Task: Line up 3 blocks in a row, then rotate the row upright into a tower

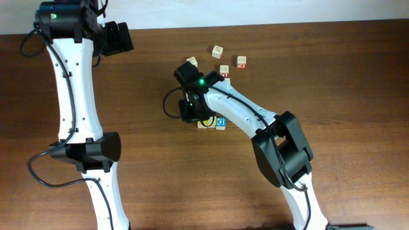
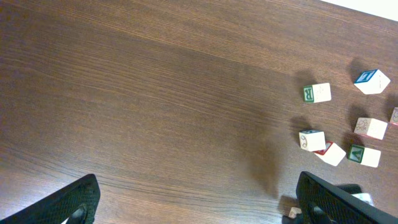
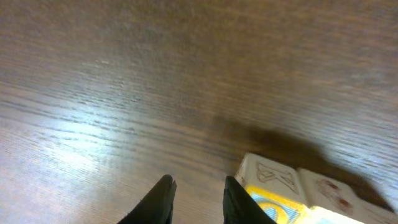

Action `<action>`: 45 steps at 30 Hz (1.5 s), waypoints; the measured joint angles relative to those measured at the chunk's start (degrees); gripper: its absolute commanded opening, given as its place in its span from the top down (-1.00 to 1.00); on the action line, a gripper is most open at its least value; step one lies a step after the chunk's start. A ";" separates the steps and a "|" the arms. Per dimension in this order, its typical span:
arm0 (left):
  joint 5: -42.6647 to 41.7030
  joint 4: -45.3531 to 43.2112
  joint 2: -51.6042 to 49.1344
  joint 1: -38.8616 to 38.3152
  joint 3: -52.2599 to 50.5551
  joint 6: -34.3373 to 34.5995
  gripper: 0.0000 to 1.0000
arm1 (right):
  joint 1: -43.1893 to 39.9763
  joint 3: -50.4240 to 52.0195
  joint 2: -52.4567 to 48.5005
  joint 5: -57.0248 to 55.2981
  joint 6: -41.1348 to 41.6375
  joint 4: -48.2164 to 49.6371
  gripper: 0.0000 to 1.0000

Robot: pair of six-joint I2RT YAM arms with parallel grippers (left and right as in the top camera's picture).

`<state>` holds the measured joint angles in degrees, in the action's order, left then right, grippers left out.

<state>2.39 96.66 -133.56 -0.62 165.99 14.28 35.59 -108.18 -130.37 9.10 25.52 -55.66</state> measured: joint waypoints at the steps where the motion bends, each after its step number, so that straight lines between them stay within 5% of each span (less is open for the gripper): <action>1: 0.00 0.00 0.00 0.00 0.00 0.00 -0.98 | -0.39 -2.73 -0.09 0.09 -0.02 -2.16 0.38; 9: 0.00 0.00 0.00 0.00 0.00 0.00 -0.98 | -6.21 -17.29 0.46 -0.31 -0.04 -12.39 0.39; 45: 0.00 0.00 0.00 0.00 0.00 0.00 -0.98 | -3.17 -0.39 -0.52 -9.73 5.79 -3.34 0.41</action>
<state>2.39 96.66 -133.56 -0.62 165.99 14.28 32.42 -108.57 -130.89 -0.62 31.31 -59.00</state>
